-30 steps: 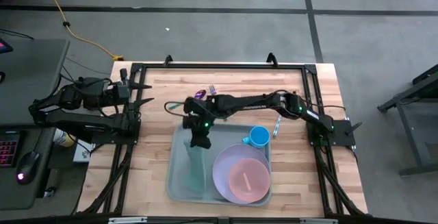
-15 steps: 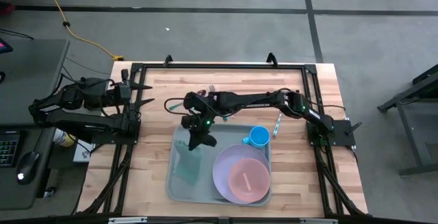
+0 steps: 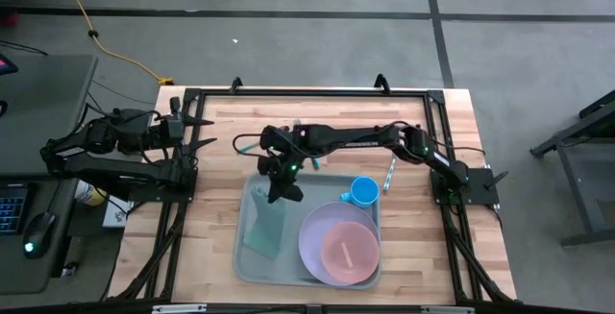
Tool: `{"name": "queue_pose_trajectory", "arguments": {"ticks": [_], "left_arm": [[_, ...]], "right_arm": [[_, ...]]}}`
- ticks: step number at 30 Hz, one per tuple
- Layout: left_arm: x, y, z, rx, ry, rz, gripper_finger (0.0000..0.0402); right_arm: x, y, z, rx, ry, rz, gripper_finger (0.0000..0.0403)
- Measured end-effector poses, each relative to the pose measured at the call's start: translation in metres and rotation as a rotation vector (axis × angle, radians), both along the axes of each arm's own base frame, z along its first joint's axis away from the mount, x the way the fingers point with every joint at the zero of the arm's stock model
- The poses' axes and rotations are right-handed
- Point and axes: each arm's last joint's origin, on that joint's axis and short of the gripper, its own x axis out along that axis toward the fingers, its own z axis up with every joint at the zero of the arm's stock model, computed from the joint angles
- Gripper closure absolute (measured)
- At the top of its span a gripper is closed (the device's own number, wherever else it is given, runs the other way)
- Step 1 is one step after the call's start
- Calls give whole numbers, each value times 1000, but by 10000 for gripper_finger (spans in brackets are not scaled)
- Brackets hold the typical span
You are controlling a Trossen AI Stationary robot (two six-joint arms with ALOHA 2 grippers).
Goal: Set up tray
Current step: Put the blue napkin on the serving tray to the left of the purple plate
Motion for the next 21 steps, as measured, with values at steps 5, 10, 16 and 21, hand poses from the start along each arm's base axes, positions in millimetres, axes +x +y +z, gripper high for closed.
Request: {"name": "queue_pose_trajectory", "arguments": {"ticks": [5, 10, 16, 21], "left_arm": [[0, 0, 0, -1, 0, -2, 174], [0, 0, 0, -1, 0, -3, 174], [0, 0, 0, -1, 0, -4, 174], [0, 0, 0, -1, 0, -5, 174]], "right_arm": [[-5, -11, -5, -40, 64, -37, 387], [-8, -21, -7, -45, 95, -56, 330], [-11, -36, -7, -36, 121, -91, 257], [-20, -52, 14, -64, 92, -153, 235]]}}
